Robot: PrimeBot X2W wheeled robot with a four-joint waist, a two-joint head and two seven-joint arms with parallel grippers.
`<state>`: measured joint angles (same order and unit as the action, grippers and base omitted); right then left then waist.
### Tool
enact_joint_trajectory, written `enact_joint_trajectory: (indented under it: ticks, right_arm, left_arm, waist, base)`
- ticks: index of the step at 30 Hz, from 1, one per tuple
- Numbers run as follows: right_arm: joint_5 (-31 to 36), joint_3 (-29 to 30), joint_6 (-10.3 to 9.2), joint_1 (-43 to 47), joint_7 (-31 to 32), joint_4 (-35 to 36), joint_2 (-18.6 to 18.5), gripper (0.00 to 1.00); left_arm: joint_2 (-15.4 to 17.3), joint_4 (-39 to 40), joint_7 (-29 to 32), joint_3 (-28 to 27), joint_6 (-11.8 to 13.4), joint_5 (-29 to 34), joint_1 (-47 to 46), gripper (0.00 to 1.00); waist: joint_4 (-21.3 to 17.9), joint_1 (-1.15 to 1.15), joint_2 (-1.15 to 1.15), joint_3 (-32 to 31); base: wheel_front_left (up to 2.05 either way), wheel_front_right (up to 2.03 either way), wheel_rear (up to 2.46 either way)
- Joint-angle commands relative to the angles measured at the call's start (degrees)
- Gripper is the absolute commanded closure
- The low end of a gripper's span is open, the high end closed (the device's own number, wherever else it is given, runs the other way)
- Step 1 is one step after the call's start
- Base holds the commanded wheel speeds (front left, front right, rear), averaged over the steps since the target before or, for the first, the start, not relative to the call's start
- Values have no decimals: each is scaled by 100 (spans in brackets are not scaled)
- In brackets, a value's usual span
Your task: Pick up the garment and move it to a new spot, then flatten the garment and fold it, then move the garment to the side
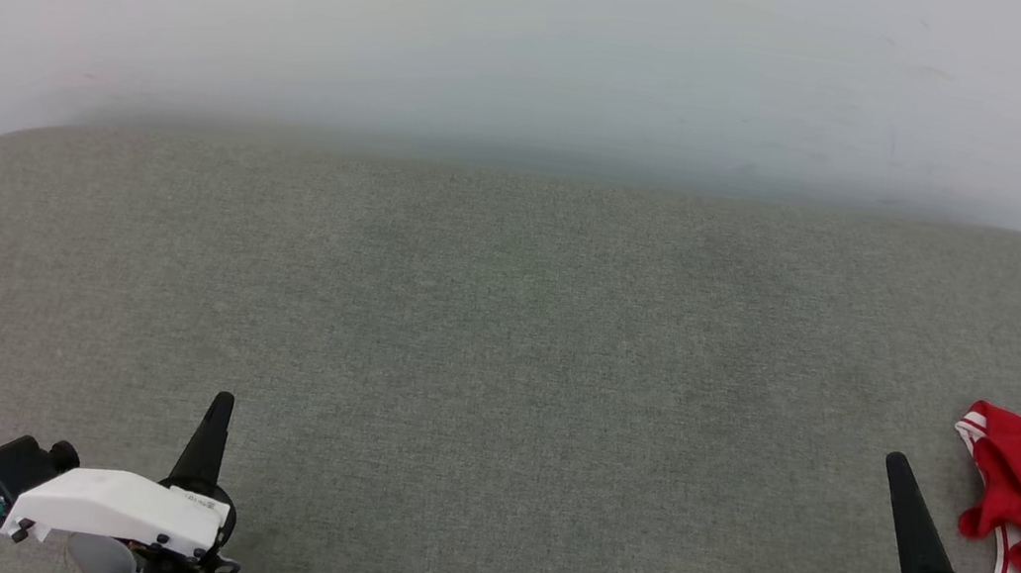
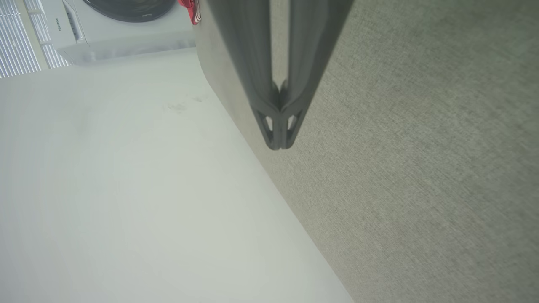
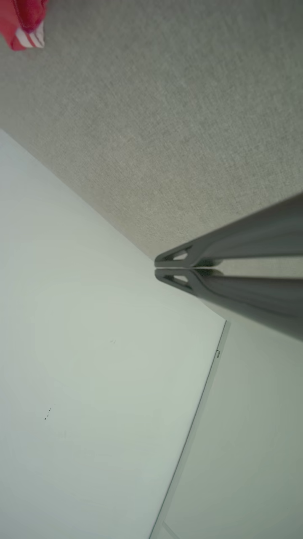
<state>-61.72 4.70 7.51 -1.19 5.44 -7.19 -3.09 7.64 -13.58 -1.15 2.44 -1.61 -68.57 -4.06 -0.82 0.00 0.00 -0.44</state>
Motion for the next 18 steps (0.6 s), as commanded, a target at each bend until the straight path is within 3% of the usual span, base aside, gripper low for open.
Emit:
enact_joint_trajectory:
  ticks: [1,18]
  right_arm:
    - [-115,13,-1,-130,11,21,-25,100]
    - [-1113,62,-2,-273,36,-218,-21,100]
  left_arm:
    - [-8,37,27,-62,-56,-88,-147,100]
    - [-166,9,274,-343,-241,-862,-179,100]
  waist:
    - [1,0,0,1]
    - [24,0,0,18]
  base:
    - [0,0,0]
    - [0,0,0]
